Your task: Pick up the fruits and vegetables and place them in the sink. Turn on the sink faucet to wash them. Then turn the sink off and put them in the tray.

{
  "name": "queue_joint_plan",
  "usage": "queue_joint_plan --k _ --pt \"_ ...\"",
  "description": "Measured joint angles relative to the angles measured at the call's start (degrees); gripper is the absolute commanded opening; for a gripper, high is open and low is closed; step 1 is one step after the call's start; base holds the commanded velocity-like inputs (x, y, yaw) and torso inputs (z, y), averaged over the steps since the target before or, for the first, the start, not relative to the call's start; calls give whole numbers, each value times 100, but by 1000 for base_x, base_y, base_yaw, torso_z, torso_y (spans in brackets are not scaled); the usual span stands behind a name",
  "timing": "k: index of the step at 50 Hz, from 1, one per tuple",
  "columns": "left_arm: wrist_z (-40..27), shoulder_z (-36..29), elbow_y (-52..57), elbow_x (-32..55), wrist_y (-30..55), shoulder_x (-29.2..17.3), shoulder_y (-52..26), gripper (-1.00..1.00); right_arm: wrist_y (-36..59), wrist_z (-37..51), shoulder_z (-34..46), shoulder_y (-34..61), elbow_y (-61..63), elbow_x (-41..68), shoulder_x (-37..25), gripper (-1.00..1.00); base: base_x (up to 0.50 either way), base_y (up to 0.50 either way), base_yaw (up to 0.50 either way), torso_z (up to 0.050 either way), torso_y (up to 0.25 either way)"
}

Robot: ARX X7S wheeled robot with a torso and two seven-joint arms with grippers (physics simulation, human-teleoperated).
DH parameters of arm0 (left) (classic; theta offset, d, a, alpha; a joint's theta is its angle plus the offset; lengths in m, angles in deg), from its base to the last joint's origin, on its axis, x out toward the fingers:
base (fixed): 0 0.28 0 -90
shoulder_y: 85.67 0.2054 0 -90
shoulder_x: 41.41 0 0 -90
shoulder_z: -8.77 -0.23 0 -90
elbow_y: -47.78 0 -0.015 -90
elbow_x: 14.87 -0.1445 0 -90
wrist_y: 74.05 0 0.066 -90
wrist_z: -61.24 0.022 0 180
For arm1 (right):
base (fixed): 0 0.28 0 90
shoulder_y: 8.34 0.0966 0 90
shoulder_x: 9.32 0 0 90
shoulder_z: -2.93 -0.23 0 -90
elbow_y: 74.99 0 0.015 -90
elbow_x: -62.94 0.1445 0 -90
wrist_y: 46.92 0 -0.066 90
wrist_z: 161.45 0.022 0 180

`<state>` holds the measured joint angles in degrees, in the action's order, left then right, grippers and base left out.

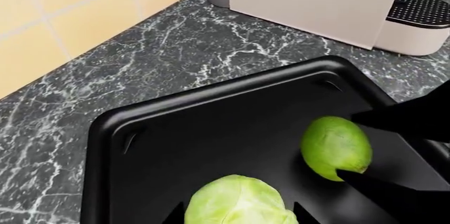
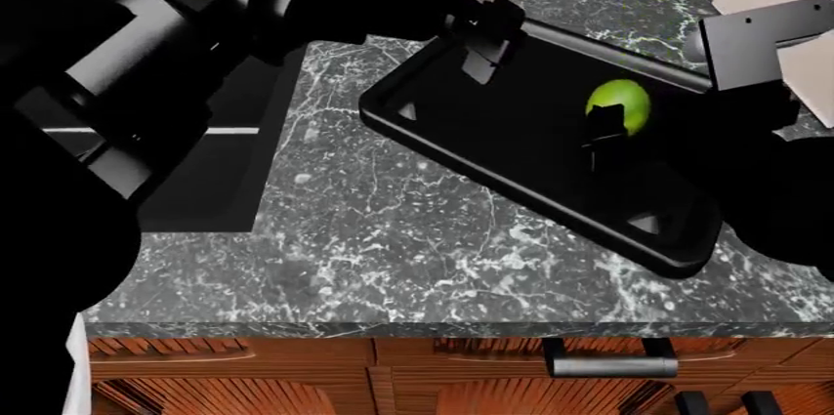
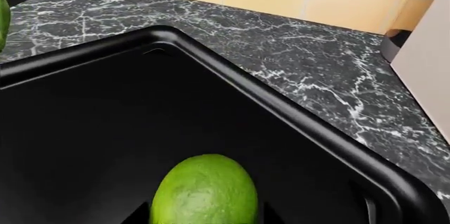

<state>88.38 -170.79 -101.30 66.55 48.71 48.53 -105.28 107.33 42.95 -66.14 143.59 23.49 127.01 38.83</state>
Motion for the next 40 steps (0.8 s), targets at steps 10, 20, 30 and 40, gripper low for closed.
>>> queue_joint_plan --k 10,20,30,40 --pt "-16 -8 34 -6 15 3 -10 -100 -64 -113 100 -33 -84 -48 18 100 0 0 0 0 0" --pt "-29 -10 45 -15 15 4 -7 -100 -12 -103 160 -53 -80 -95 -11 100 0 0 0 0 0" --pt "-49 -11 83 -26 -12 4 41 -100 61 -19 92 75 110 -42 -83 100 0 0 0 0 0" --pt "-66 -46 163 -93 -34 3 175 -100 280 178 -121 481 465 260 -159 100 0 0 0 0 0"
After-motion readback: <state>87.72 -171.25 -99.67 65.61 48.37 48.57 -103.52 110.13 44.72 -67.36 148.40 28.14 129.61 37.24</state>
